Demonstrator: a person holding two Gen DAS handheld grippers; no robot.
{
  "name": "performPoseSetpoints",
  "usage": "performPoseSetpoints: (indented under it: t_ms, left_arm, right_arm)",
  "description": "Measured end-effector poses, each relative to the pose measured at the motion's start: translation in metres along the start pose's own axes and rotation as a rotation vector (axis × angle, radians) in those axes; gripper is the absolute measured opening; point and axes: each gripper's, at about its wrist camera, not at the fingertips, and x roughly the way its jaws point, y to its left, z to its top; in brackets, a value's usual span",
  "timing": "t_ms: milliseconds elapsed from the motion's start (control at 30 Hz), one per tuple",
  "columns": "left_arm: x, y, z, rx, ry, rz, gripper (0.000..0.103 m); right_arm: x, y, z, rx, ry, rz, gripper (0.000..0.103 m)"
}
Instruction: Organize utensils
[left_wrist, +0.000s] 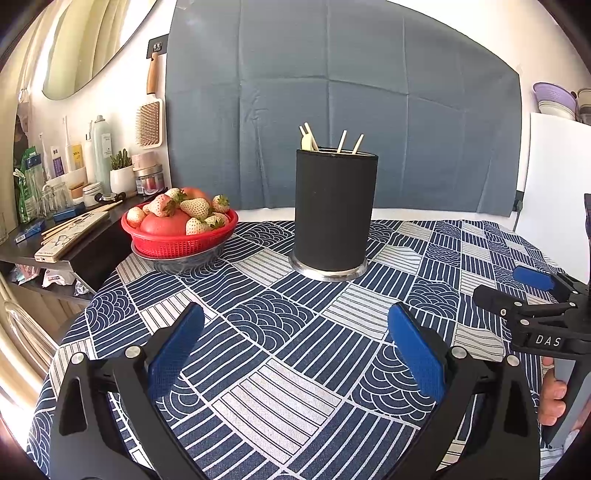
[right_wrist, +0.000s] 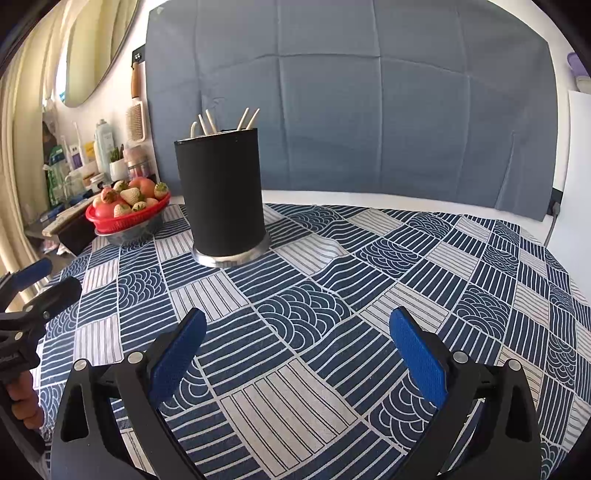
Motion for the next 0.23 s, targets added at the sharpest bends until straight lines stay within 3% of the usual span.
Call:
performPoseSetpoints:
  t_ms: [233]
  left_arm:
    - [0.0000,0.0022,0.0002,-0.007,-0.003,0.003,0.097]
  right_arm:
    - [0.0000,0.0009,0.0003,-0.003,-0.001,0.002,0.095]
